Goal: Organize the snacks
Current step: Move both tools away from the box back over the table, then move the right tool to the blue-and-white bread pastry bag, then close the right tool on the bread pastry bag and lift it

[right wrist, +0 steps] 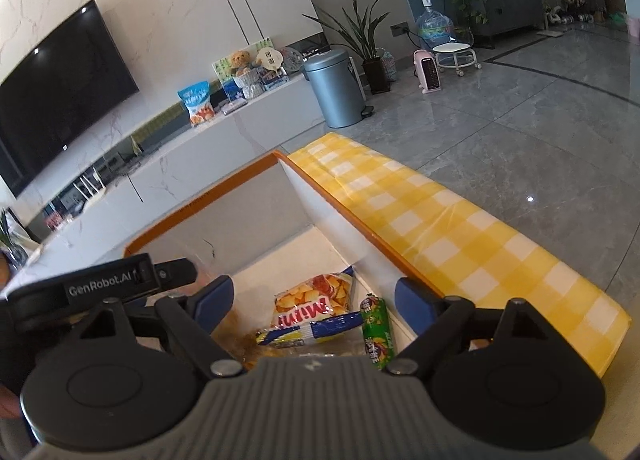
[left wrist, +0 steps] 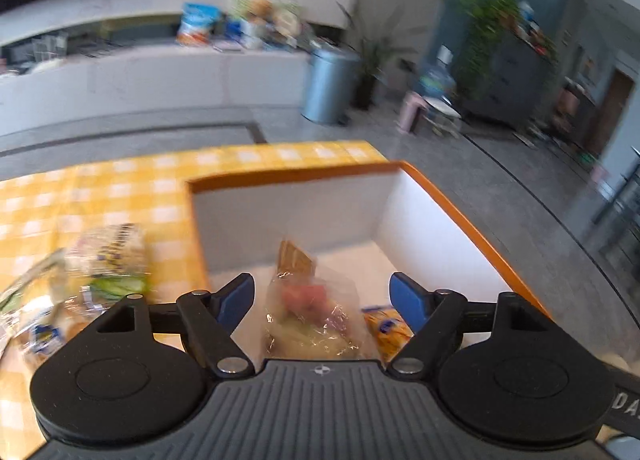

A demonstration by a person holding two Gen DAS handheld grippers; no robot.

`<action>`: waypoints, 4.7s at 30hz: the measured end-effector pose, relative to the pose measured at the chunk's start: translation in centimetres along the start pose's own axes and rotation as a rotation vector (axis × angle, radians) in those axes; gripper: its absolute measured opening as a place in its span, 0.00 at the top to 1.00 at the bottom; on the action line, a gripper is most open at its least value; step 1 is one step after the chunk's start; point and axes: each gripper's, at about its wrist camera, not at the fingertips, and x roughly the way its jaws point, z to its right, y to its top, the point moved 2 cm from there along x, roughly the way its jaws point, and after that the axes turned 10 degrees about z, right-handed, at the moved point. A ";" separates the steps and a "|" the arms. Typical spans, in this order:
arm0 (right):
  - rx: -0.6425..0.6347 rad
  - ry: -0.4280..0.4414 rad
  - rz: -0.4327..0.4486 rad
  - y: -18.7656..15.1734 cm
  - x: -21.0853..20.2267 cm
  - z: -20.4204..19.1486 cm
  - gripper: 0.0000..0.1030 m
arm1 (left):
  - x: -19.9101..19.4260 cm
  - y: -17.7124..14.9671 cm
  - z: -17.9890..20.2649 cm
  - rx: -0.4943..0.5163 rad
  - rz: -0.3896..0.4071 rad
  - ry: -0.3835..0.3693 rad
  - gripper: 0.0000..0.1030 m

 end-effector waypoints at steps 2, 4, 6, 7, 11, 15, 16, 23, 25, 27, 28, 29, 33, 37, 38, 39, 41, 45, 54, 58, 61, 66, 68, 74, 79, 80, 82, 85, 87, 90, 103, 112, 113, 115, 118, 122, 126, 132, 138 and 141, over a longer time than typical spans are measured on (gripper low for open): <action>0.023 0.003 0.008 0.1 -0.1 0.2 0.17 | -1.1 -0.5 0.1 -0.014 0.025 -0.010 0.11; 0.023 0.000 0.010 0.1 0.0 0.1 0.17 | -2.0 -0.7 -0.1 -0.023 0.031 -0.028 0.11; 0.006 -0.005 0.010 0.0 0.0 -0.1 0.17 | -2.9 -0.7 -0.3 -0.022 0.039 -0.039 0.11; 0.002 -0.007 0.010 0.0 0.1 -0.2 0.17 | -3.1 -0.4 -0.3 -0.021 0.045 -0.039 0.11; 0.017 -0.009 0.017 -0.1 -0.1 0.0 0.17 | -4.3 0.3 0.1 -0.025 0.054 -0.083 0.11; 0.041 -0.006 0.035 0.1 -0.5 0.1 0.17 | -5.3 1.2 0.6 0.011 0.080 -0.086 0.11; 0.045 -0.004 0.045 0.2 -0.7 0.1 0.17 | -5.5 1.3 0.7 0.023 0.082 -0.084 0.11; 0.014 0.045 0.125 0.8 -2.5 -2.1 0.17 | -7.6 2.3 -0.3 0.022 0.093 -0.071 0.11; -0.011 0.059 0.139 0.8 -2.7 -3.1 0.17 | -8.5 2.5 -1.0 0.024 0.110 -0.047 0.11; -0.041 0.062 0.150 0.6 -2.9 -4.3 0.17 | -9.5 2.6 -1.8 0.031 0.127 -0.014 0.11; -0.058 0.070 0.158 0.5 -3.2 -5.0 0.17 | -10.1 2.6 -2.3 0.030 0.139 -0.005 0.11; -0.078 0.084 0.166 0.4 -3.4 -5.8 0.17 | -10.6 2.6 -2.8 0.023 0.147 0.004 0.11; -0.147 0.144 0.185 -0.1 -4.5 -9.0 0.17 | -12.8 2.8 -5.0 0.012 0.173 0.048 0.11; -0.180 0.203 0.216 -0.4 -6.0 -12.0 0.17 | -15.0 3.0 -7.6 0.017 0.201 0.118 0.11; -0.181 0.221 0.222 -0.5 -6.3 -12.8 0.17 | -15.5 3.0 -8.4 0.009 0.205 0.129 0.11; -0.184 0.238 0.227 -0.7 -6.7 -13.5 0.17 | -15.9 2.9 -9.2 -0.002 0.211 0.137 0.11; -0.196 0.271 0.236 -1.1 -7.2 -15.1 0.17 | -16.6 2.6 -10.9 -0.036 0.222 0.150 0.11; -0.204 0.319 0.256 -2.7 -7.8 -18.0 0.17 | -16.9 1.3 -14.4 -0.103 0.210 0.221 0.11; -0.266 0.349 0.183 -8.7 -4.8 -23.6 0.10 | -15.4 -1.5 -21.1 -0.197 0.154 0.368 0.11; -0.309 0.302 0.125 -11.4 -1.6 -24.4 0.10 | -14.9 -3.1 -23.6 -0.243 0.120 0.387 0.11; -0.354 0.274 0.089 -12.9 0.3 -24.7 0.07 | -14.4 -4.1 -24.6 -0.275 0.104 0.394 0.11; -0.487 0.199 0.044 -15.0 3.3 -25.1 0.06 | -13.4 -4.7 -25.1 -0.307 0.081 0.401 0.11; -0.523 0.197 0.026 -15.5 4.4 -25.3 0.05 | -12.8 -4.8 -25.3 -0.325 0.070 0.397 0.11; -0.656 0.182 0.023 -16.7 6.7 -27.2 0.06 | -12.0 -5.8 -26.4 -0.415 0.038 0.365 0.11; -0.725 0.208 0.019 -17.4 8.4 -28.8 0.06 | -11.8 -6.1 -26.5 -0.406 0.030 0.394 0.11; -0.736 0.193 0.014 -17.5 9.0 -29.1 0.06 | -11.8 -6.1 -26.5 -0.404 0.028 0.396 0.11; -0.733 0.198 0.002 -17.4 9.9 -29.4 0.06 | -11.7 -6.2 -26.6 -0.409 0.020 0.392 0.11; -0.710 0.229 -0.020 -17.0 10.7 -29.5 0.11 | -11.5 -6.3 -26.7 -0.410 -0.002 0.399 0.11; -0.696 0.274 -0.053 -16.8 10.9 -29.5 0.19 | -11.6 -6.4 -26.6 -0.403 -0.002 0.403 0.11; -0.695 0.295 -0.075 -16.8 10.9 -29.1 0.22 | -11.6 -6.4 -26.7 -0.396 -0.002 0.415 0.11; -0.732 0.421 -0.172 -17.8 7.3 -28.3 0.64 | -12.8 -6.3 -27.9 -0.430 0.003 0.439 0.11; -0.735 0.415 -0.138 -18.0 4.6 -27.2 0.47 | -12.8 -6.5 -28.3 -0.474 0.000 0.418 0.12; -0.721 0.399 -0.117 -17.8 4.7 -27.3 0.42 | -12.7 -6.5 -28.3 -0.471 -0.002 0.418 0.12; -0.685 0.386 -0.090 -17.5 5.0 -27.5 0.26 | -12.7 -6.5 -28.3 -0.466 0.001 0.423 0.12; -0.637 0.392 -0.076 -17.3 5.7 -27.9 0.16 | -12.6 -6.6 -28.3 -0.454 -0.005 0.426 0.12; -0.641 0.365 -0.059 -17.7 6.8 -28.7 0.09 | -12.5 -6.7 -28.4 -0.444 -0.017 0.444 0.12; -0.649 0.371 -0.079 -18.3 8.0 -29.1 0.06 | -12.6 -6.7 -28.5 -0.443 -0.013 0.444 0.12; -0.631 0.345 -0.134 -19.5 10.0 -28.8 0.18 | -12.3 -6.7 -28.3 -0.416 -0.021 0.442 0.12; -0.703 0.337 -0.141 -19.7 9.0 -28.4 0.50 | -12.1 -6.9 -28.3 -0.417 -0.026 0.446 0.12; -0.759 0.380 -0.186 -20.0 7.3 -28.0 0.51 | -12.2 -6.9 -28.2 -0.410 -0.027 0.447 0.12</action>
